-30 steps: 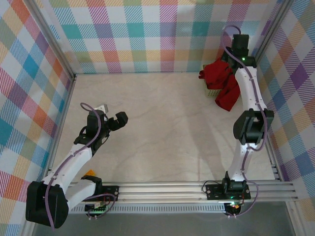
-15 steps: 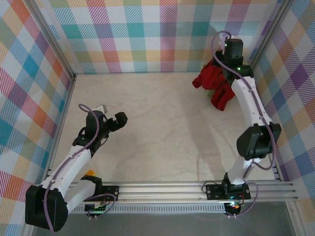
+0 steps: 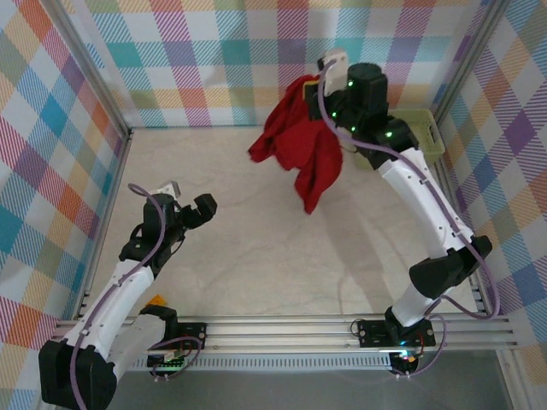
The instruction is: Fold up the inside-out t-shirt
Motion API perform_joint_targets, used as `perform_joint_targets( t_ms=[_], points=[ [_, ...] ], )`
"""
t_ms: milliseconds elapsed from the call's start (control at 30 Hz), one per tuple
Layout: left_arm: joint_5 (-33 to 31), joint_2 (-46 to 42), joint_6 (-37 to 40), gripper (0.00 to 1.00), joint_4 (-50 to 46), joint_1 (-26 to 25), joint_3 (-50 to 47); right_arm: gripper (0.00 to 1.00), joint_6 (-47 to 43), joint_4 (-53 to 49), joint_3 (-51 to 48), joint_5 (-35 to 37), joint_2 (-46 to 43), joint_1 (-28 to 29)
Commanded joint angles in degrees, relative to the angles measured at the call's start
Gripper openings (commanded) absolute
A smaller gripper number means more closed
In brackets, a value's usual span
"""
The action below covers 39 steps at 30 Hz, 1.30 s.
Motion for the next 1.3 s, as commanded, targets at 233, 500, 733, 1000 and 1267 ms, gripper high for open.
perform_joint_targets(
  t_ms=[233, 500, 733, 1000, 1267],
  points=[
    [-3.68, 4.42, -1.81, 1.0, -2.99, -0.82, 1.01, 0.68, 10.67, 2.89, -36.91, -2.66, -2.68, 0.36],
    [6.42, 24.57, -1.58, 0.96, -0.95, -1.14, 9.83, 0.76, 16.2, 2.14, -44.44, -5.9, -2.77, 0.83],
    [9.26, 38.62, 0.21, 0.9, -4.25, -6.27, 19.46, 0.76, 18.83, 2.25, -47.22, -6.72, -2.41, 0.85],
    [8.88, 47.2, -0.05, 0.73, -4.78, -10.47, 22.05, 0.74, 20.31, 0.66, -52.05, -5.66, -4.33, 0.91],
    [6.36, 48.77, 1.39, 0.23, -9.37, -10.88, 25.75, 0.27, 20.28, 0.59, -51.49, -4.76, -5.05, 0.78]
  ],
)
